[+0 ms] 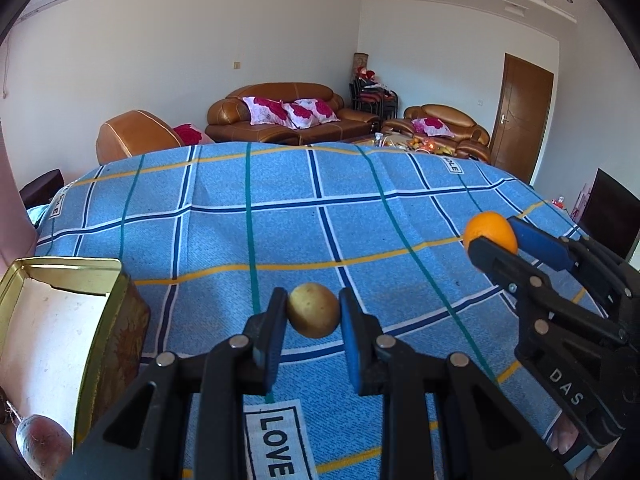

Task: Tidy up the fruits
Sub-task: 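Carry the tan fruit toward the gold tray with the left tool while the right carries the orange, then lower the tan fruit into the tray with the left tool while the right lowers the orange, then open the left tool to release the tan fruit while the right releases the orange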

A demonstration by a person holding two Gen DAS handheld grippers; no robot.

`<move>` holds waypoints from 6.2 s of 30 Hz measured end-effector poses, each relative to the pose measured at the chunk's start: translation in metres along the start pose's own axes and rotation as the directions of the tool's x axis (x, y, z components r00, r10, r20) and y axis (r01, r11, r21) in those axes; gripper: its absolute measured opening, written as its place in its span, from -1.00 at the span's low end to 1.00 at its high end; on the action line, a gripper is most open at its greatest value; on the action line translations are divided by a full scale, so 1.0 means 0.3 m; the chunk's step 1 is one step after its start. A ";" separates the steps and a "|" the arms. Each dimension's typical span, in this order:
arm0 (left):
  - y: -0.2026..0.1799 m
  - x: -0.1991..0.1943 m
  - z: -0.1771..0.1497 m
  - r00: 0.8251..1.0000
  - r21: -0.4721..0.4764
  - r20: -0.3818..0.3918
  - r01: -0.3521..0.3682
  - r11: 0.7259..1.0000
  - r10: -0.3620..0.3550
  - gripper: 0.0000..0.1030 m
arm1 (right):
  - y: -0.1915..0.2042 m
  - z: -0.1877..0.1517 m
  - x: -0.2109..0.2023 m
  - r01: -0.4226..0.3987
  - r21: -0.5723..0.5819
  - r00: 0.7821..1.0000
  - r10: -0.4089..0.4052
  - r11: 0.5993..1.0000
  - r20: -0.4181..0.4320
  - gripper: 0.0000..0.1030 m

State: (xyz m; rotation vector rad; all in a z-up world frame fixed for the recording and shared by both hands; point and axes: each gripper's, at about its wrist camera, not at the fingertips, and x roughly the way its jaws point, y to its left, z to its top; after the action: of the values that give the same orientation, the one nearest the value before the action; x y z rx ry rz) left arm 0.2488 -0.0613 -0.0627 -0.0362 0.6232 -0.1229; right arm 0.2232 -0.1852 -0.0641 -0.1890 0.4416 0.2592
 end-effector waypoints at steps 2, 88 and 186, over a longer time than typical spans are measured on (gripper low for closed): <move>0.001 -0.012 -0.008 1.000 0.003 0.009 0.006 1.000 -0.006 -0.47 | 0.009 0.000 -0.011 -0.002 -0.009 1.000 0.002 1.000 0.016 -0.24; 0.148 -0.432 -0.194 0.952 -0.002 0.287 -0.107 0.994 0.103 -0.47 | 0.313 -0.055 -0.270 -0.159 -0.067 0.978 0.167 0.985 0.124 -0.24; 0.663 -0.587 -0.372 0.933 -0.175 0.142 -0.306 0.936 0.332 -0.47 | 0.905 0.022 -0.213 -0.452 -0.284 0.888 0.456 0.846 -0.056 -0.24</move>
State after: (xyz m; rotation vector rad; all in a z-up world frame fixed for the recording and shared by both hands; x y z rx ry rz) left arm 0.0626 0.1584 -0.0652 -0.0892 0.4598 0.2424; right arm 0.0920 0.0611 -0.0636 -0.3706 0.4291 0.7973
